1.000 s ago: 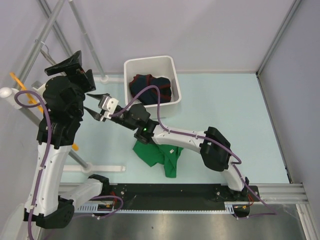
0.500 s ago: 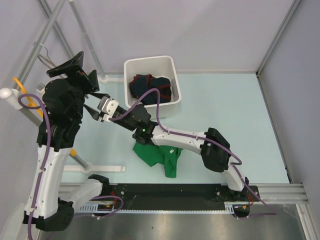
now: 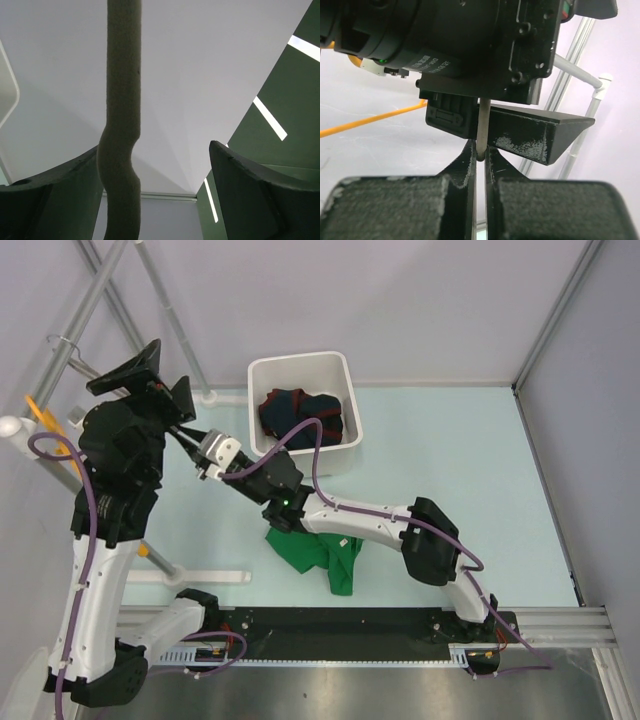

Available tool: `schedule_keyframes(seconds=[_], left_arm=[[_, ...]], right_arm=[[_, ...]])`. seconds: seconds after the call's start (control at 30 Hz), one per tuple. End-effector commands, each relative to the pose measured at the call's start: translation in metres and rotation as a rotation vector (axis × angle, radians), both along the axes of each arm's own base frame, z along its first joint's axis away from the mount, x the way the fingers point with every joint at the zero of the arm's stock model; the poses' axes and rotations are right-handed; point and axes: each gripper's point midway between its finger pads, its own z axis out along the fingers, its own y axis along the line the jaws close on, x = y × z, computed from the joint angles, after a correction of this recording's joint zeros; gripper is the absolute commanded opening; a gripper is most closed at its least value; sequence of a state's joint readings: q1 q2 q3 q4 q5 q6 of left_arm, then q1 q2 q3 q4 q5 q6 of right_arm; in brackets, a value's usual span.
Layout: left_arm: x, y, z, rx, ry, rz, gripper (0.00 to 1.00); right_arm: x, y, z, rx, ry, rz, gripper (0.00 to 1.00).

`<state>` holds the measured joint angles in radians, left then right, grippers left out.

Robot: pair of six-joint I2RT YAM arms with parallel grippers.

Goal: Remove the tank top from the hanger

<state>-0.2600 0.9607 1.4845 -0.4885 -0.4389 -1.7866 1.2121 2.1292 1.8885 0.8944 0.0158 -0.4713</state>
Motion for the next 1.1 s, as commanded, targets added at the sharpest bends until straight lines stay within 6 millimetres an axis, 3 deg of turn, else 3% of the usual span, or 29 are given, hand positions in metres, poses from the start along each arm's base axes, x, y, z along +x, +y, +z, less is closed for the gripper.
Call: schedule_keyframes(seconds=[0.0,0.03,0.27,0.53,0.67,0.93,1.03,1.07], left_arm=[[-0.010,0.011,0.004,0.051,0.008,0.037,0.85],[-0.012,0.016,0.003,0.077,0.012,0.063,0.85],[-0.026,0.031,0.016,0.263,0.007,0.146,0.86],[-0.039,0.043,0.016,0.364,0.048,0.198,0.89],[-0.041,0.034,0.017,0.368,0.032,0.145,0.89],[-0.052,0.001,0.019,0.385,-0.039,-0.046,0.92],[-0.058,-0.019,0.016,0.423,-0.062,-0.154,0.93],[-0.062,-0.023,0.015,0.434,-0.072,-0.179,0.93]], right_arm=[[0.012,-0.040,0.049,0.162,0.018,-0.040,0.00],[0.015,-0.039,0.040,0.157,0.057,-0.005,0.00],[0.019,-0.047,0.029,0.154,0.155,0.130,0.00],[0.038,-0.051,0.015,0.134,0.209,0.166,0.00],[0.046,-0.048,0.023,0.114,0.216,0.208,0.00],[0.064,-0.038,0.018,0.086,0.241,0.233,0.00],[0.071,-0.036,0.012,0.084,0.266,0.244,0.09],[0.073,-0.038,0.012,0.088,0.276,0.244,0.18]])
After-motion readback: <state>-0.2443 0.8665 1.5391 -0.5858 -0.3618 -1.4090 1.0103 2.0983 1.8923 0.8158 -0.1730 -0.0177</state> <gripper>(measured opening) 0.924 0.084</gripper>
